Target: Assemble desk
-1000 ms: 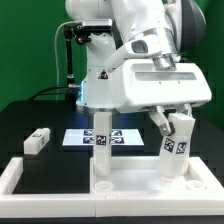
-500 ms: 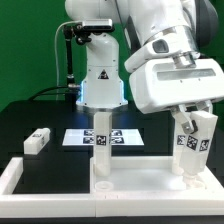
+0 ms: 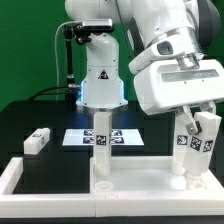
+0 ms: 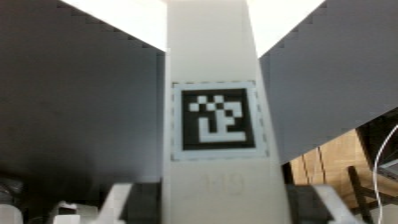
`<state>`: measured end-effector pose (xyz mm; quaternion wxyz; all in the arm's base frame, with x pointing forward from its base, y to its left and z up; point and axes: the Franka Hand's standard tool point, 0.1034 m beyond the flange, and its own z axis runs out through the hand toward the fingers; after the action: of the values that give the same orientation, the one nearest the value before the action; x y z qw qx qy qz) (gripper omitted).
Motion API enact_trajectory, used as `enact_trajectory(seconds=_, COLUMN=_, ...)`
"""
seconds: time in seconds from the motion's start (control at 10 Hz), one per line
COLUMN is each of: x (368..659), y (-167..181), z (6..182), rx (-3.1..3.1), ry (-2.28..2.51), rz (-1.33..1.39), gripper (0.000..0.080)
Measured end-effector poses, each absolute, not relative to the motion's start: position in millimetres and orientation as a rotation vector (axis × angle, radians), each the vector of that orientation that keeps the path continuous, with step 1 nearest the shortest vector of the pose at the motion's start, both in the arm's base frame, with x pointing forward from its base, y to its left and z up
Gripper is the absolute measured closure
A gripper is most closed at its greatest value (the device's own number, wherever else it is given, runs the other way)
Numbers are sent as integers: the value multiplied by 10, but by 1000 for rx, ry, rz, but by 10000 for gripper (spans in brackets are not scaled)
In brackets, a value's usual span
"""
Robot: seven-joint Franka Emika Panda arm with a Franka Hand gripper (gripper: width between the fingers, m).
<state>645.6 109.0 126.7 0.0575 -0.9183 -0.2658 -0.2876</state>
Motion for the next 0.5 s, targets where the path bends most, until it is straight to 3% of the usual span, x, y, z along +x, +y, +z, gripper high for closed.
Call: enact_trajectory(seconds=0.5, x=6429, y=1129, z=1174, rx=-2781, ry=-804, rz=-853, gripper=509)
